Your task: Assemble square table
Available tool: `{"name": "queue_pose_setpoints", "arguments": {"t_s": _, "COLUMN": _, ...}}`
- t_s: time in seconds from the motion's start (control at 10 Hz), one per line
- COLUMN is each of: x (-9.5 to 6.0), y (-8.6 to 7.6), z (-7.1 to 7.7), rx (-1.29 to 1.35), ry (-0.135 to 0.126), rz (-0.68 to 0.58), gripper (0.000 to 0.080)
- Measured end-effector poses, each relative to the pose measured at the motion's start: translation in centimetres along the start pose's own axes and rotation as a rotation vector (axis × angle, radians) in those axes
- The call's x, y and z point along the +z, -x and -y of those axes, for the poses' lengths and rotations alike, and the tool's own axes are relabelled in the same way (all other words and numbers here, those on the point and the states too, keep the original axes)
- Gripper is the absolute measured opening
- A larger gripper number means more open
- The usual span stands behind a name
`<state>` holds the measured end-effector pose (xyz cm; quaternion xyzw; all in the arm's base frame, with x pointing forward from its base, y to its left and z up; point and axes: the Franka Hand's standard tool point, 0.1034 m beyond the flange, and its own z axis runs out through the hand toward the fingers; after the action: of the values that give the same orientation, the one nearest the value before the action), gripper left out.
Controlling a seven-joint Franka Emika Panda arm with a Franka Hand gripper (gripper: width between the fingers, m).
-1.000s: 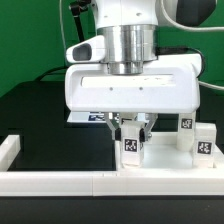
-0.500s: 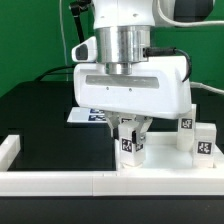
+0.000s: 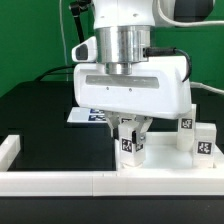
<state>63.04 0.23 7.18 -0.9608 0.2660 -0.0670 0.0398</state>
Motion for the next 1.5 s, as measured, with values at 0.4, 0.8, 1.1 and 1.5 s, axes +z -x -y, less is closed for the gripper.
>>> {"name": "queue_pose_setpoints", "arguments": {"t_s": 0.4, "x": 0.0, "y": 0.0, "z": -0.5, "rx": 0.418, "ry": 0.008, "rz": 0.001, "gripper": 0.0290}}
{"name": "queue_pose_setpoints", "arguments": {"t_s": 0.8, "x": 0.1, "y": 0.7, "z": -0.5, "rx": 1.202, "ry": -0.020, "rz": 0.029, "gripper": 0.0291}}
{"name": "queue_pose_setpoints", "arguments": {"t_s": 1.1, "x": 0.2, "y": 0.8, "z": -0.5, "rx": 1.187, "ry": -0.019, "rz": 0.031, "gripper": 0.0385}}
{"name": "queue_pose_setpoints", "arguments": {"t_s": 1.5, "x": 0.4, "y": 1.5, "z": 0.5, "rx": 0.713, "ry": -0.015, "rz": 0.026, "gripper": 0.0626}}
